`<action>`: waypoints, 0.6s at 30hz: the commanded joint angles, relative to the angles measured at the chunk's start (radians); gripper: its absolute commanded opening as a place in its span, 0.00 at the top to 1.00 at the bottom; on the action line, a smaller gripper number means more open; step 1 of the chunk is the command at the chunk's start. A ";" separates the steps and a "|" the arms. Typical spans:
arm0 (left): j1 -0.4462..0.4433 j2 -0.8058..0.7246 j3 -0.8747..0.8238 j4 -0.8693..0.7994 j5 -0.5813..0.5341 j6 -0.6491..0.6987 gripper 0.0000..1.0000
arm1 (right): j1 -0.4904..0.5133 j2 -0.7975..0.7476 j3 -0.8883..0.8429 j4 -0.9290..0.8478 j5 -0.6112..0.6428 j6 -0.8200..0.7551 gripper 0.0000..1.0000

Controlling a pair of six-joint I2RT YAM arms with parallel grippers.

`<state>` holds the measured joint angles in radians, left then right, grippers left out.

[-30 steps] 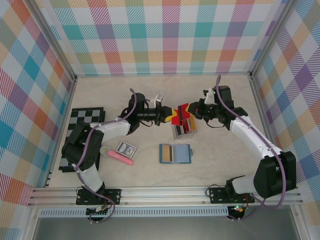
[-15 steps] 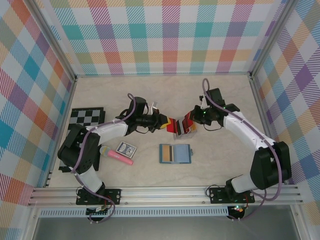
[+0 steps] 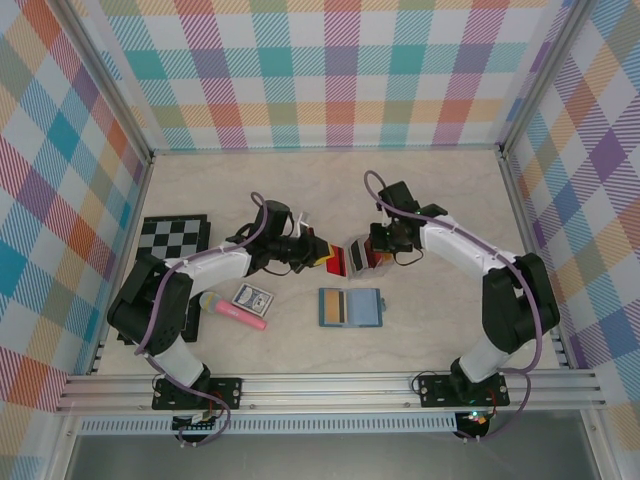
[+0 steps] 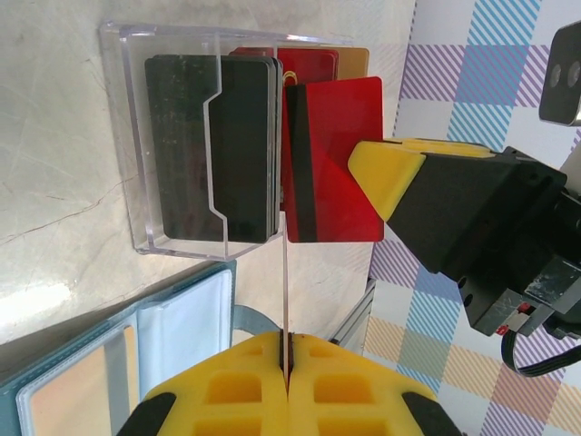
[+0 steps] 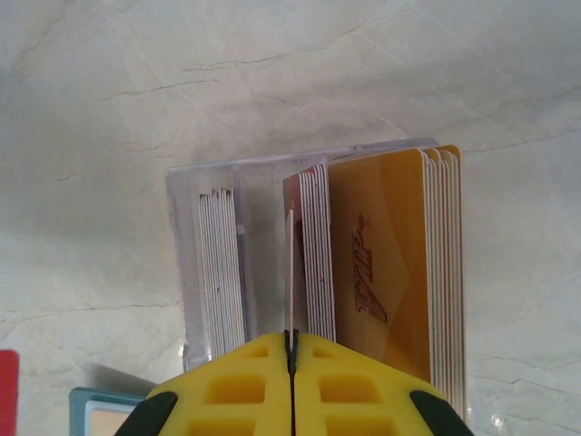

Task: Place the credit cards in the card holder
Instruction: Place the credit card in the storage box.

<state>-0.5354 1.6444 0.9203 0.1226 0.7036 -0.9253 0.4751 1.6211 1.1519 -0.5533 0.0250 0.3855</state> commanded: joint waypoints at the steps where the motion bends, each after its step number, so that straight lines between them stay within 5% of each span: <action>1: -0.010 -0.028 -0.011 -0.018 -0.007 0.019 1.00 | 0.019 0.017 0.017 0.035 0.055 -0.024 0.93; 7: -0.018 -0.022 -0.012 -0.015 -0.007 0.019 1.00 | 0.037 0.016 -0.011 0.096 0.088 -0.020 0.92; 18: -0.036 -0.017 -0.021 -0.028 -0.002 0.036 1.00 | 0.053 -0.032 -0.040 0.036 0.102 0.018 0.74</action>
<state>-0.5549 1.6444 0.9184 0.1207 0.6964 -0.9215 0.5194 1.6287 1.1233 -0.4801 0.1131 0.3840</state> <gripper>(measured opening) 0.043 0.262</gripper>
